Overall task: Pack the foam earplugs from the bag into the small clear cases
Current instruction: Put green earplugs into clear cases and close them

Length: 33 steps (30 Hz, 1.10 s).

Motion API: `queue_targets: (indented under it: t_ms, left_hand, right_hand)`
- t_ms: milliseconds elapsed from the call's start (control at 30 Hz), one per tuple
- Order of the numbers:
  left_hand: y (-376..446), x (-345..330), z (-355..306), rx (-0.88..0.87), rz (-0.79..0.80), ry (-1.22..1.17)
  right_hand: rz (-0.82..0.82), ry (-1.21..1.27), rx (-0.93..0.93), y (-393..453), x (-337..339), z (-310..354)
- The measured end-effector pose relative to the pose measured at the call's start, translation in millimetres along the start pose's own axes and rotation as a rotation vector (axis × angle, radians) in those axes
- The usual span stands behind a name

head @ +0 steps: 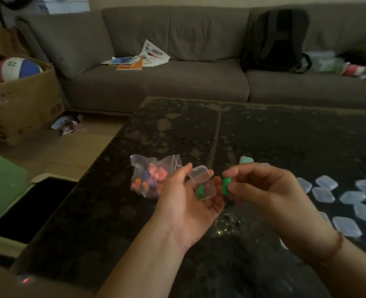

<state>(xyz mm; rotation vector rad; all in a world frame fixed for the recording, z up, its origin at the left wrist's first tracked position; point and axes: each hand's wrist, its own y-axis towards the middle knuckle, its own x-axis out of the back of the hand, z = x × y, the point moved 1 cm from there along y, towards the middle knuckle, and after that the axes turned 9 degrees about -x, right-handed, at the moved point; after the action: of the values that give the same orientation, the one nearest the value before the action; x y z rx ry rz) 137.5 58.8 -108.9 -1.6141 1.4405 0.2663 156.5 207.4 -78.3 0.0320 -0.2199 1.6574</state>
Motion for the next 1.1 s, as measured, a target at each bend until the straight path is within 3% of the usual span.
queue_targets:
  t_ms: [300,533,700,767,1000,1100]
  left_hand:
    - [1,-24,23,-0.062,0.068,0.141]
    - [3,-24,32,-0.033,0.129,0.143]
    - [11,-20,31,-0.011,0.094,0.105]
    - [14,-19,30,-0.004,0.101,0.138]
    - [16,-23,34,-0.137,0.208,0.404]
    - [19,-27,40,-0.158,0.284,0.502]
  right_hand:
    - [-0.218,-0.317,0.025,12,10,-17]
    - [-0.235,-0.618,0.022,19,15,-28]
    - [-0.364,-0.402,0.059,23,28,-23]
    - [-0.333,-0.331,0.015,25,31,-23]
    - [-0.086,-0.601,-0.022,31,37,-30]
    - [-0.067,-0.526,-0.026,29,44,-32]
